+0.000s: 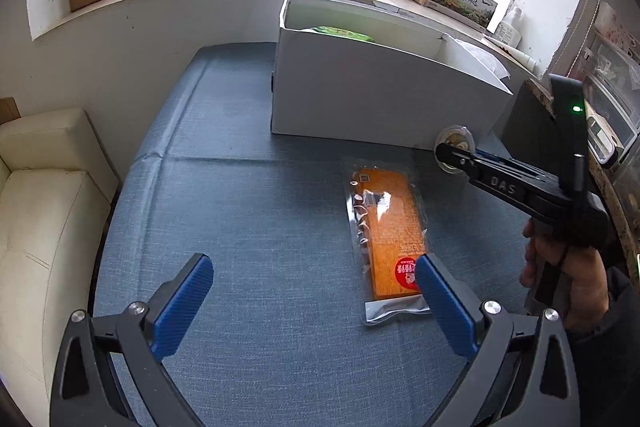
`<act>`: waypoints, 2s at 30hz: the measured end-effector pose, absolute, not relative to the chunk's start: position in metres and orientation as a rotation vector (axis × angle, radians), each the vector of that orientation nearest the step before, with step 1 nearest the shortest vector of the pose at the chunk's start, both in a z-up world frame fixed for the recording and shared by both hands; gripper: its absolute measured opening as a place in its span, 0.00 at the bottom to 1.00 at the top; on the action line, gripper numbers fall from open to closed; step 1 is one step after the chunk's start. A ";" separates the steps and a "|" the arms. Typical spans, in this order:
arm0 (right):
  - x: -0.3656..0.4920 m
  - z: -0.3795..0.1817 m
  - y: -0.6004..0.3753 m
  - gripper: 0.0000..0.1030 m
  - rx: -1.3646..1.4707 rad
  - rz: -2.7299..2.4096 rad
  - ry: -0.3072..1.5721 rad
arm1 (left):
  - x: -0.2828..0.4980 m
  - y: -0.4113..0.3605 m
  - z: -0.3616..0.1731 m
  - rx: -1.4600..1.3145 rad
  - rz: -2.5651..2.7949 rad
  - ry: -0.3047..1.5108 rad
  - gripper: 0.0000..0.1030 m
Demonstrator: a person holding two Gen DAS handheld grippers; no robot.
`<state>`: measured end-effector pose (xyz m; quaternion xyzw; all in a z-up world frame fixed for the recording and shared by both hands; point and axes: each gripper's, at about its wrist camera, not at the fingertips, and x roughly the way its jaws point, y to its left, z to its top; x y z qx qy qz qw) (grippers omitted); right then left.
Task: Organize snacks
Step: 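Grasp the clear jelly cup with the right tool, then grasp the orange cake pack with the left tool while the right tool holds the jelly cup, then place the cake pack and jelly cup into the white box, open both tools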
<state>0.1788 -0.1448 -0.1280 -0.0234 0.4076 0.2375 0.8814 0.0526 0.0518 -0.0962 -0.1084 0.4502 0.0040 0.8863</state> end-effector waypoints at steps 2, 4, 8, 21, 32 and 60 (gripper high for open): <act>0.166 -0.118 -0.153 0.32 -0.041 0.504 0.827 | 0.064 0.043 -0.100 -0.222 -0.002 0.958 1.00; 0.152 -0.107 -0.166 0.32 -0.034 0.491 0.793 | 0.076 0.032 -0.105 -0.208 -0.011 0.982 1.00; 0.136 -0.088 -0.196 0.32 0.013 0.456 0.764 | 0.098 0.003 -0.116 -0.164 -0.031 1.027 1.00; 0.095 -0.078 -0.266 0.32 0.127 0.355 0.734 | 0.135 -0.038 -0.158 -0.085 0.056 1.120 1.00; 0.091 -0.087 -0.259 0.32 0.120 0.354 0.755 | 0.128 -0.036 -0.147 -0.016 0.006 1.043 0.66; 0.164 0.001 -0.186 0.32 0.065 0.531 0.624 | 0.162 0.047 0.034 -0.072 0.002 0.734 0.60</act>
